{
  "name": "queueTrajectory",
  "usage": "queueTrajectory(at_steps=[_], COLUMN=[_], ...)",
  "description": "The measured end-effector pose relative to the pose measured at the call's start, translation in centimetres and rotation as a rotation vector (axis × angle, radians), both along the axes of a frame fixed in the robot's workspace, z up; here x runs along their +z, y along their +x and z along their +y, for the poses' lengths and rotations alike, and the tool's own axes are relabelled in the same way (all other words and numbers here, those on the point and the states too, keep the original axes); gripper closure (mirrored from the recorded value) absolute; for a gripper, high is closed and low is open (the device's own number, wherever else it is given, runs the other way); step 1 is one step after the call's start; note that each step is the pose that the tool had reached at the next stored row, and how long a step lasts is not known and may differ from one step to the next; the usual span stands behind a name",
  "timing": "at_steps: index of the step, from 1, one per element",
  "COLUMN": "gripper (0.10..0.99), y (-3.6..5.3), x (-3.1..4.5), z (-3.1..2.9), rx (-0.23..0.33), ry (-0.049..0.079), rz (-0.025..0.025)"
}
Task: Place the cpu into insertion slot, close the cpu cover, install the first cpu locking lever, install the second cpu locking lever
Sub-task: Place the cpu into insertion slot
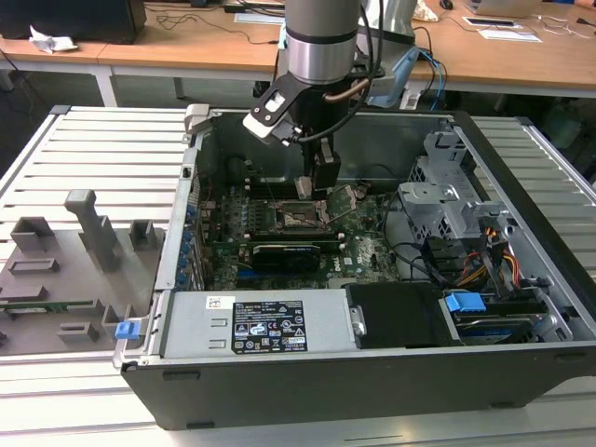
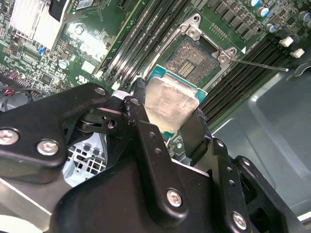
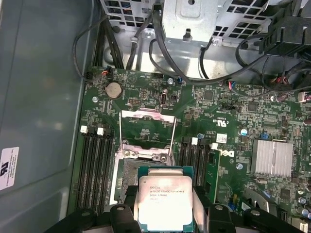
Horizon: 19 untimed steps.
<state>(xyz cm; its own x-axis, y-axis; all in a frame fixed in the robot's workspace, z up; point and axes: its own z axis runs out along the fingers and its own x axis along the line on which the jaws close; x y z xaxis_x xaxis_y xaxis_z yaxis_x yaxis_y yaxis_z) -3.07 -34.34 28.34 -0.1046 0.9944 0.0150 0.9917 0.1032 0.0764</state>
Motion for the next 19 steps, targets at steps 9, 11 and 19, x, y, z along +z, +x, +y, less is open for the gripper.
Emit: queueTrajectory(at_steps=[9, 11, 19], gripper=[0.553, 0.553, 0.553], y=[-0.07, -0.16, -0.33], x=[-1.94, -3.56, -3.98], z=[0.39, 1.16, 1.42], rx=[-0.062, -0.062, -0.063], ry=[-0.001, -0.001, -0.001], rz=[0.0011, 0.0016, 0.0016])
